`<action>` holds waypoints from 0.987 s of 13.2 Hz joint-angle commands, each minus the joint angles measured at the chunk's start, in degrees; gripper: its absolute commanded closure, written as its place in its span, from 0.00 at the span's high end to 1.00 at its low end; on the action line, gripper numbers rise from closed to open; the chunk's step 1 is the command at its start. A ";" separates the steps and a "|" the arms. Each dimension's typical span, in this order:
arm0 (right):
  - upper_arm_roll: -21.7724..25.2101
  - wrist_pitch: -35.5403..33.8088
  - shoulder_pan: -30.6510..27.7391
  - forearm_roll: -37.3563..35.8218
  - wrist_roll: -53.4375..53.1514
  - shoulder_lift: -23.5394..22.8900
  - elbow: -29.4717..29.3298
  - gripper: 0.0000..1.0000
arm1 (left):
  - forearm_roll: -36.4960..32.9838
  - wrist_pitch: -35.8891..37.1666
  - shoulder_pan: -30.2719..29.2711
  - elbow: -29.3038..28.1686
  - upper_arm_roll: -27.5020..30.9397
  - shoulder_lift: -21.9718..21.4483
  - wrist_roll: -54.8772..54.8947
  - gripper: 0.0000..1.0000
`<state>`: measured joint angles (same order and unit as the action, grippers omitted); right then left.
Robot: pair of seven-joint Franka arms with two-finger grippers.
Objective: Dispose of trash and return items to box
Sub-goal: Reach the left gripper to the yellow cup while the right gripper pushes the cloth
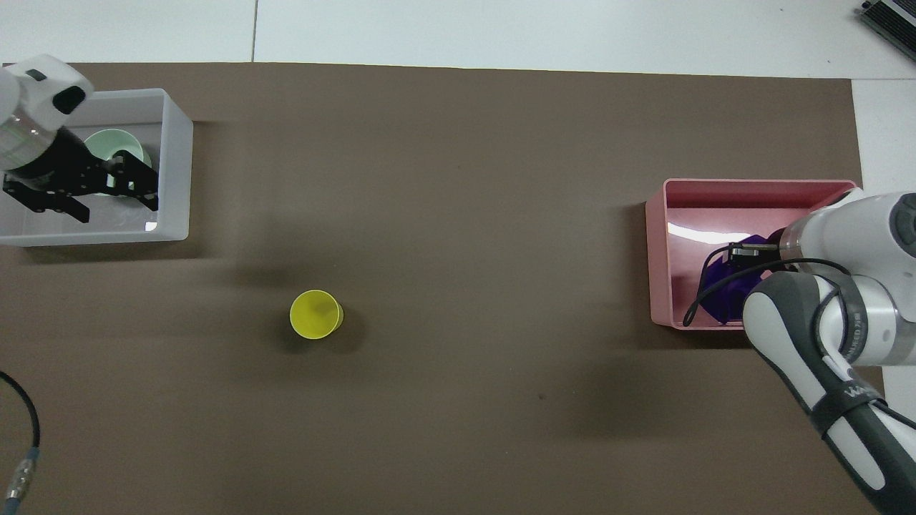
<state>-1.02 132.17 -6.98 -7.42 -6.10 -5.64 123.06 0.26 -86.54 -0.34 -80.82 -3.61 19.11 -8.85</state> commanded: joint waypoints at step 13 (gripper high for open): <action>-1.97 -24.92 7.25 4.33 -13.24 8.27 -19.59 1.00 | 6.33 -44.67 17.56 -52.16 0.71 -17.98 -2.13 0.17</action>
<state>-2.71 111.84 1.37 -5.83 -20.77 1.51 106.90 5.87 -129.04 16.19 -132.21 -3.87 0.73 -11.17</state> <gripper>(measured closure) 0.000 0.088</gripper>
